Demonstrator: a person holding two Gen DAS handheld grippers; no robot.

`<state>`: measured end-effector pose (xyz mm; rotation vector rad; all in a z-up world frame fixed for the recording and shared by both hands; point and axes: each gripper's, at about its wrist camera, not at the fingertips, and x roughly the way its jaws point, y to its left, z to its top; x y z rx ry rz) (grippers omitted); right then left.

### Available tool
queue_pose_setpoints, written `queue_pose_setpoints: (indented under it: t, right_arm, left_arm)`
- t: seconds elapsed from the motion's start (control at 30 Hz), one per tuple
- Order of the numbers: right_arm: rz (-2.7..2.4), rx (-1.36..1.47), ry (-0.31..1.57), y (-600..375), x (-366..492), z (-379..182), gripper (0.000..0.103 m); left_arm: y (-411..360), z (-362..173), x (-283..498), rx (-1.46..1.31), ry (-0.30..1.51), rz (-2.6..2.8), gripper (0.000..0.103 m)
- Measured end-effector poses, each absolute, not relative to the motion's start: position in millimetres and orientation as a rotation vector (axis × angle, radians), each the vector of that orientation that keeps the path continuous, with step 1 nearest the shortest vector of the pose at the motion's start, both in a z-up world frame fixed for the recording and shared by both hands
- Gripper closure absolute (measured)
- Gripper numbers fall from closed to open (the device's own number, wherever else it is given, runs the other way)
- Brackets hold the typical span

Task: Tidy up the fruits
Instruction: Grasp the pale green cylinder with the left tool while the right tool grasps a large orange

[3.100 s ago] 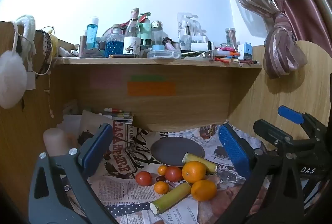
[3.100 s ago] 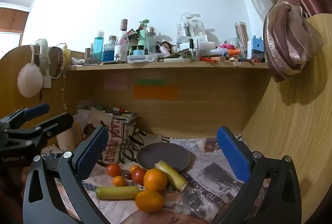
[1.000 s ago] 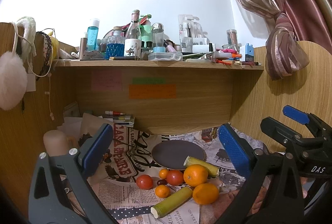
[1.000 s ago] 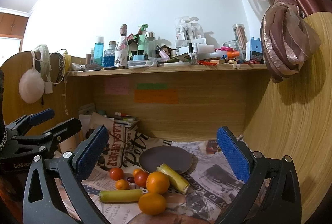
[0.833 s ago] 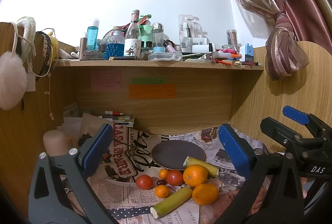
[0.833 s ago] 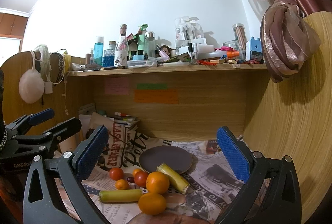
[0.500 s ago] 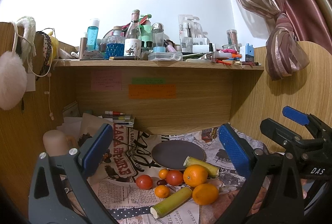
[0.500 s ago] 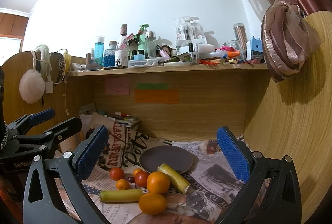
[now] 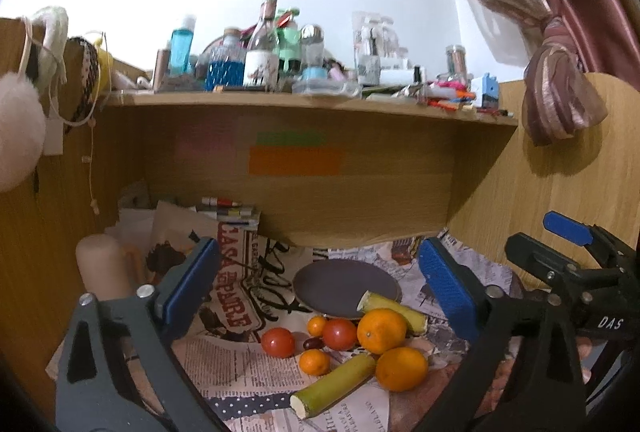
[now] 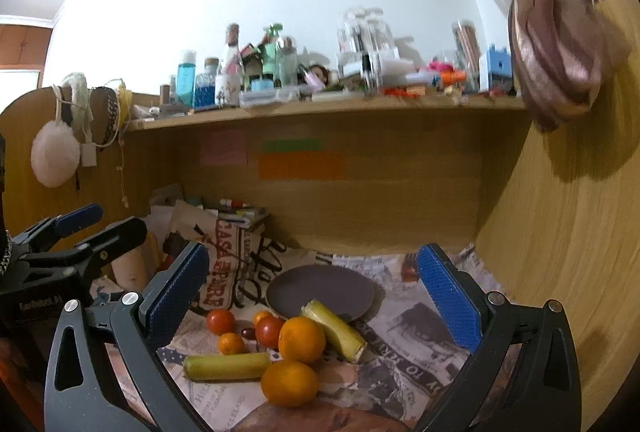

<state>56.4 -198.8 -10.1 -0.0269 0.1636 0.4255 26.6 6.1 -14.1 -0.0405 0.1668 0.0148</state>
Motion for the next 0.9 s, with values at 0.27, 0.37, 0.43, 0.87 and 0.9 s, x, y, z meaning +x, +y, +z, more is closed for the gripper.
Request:
queue_pose_setpoints:
  t: [0.27, 0.37, 0.43, 0.87, 0.9]
  right_arm:
    - [0.435, -0.091, 0.301, -200.3, 94.2, -39.8, 0.021]
    - [0.458, -0.100, 0.371, -201.1, 109.9, -55.8, 0.029]
    - [0.476, -0.104, 0.417, -201.1, 118.3, -67.4, 0.031]
    - [0.614, -0.098, 0.661, -187.3, 141.5, -126.5, 0.032]
    - [0.622, -0.100, 0.673, -184.7, 142.9, -129.6, 0.032]
  left_arm:
    - [23.8, -46.8, 58.4, -0.051, 0.314, 0.011, 0.029]
    - [29.7, -65.6, 72.7, -0.057, 0.396, 0.002, 0.035]
    - [32.5, -79.7, 81.6, -0.059, 0.454, -0.009, 0.039]
    - [22.1, -146.3, 110.5, -0.017, 0.705, -0.094, 0.039]
    - [20.4, -150.2, 112.7, -0.015, 0.720, -0.103, 0.039]
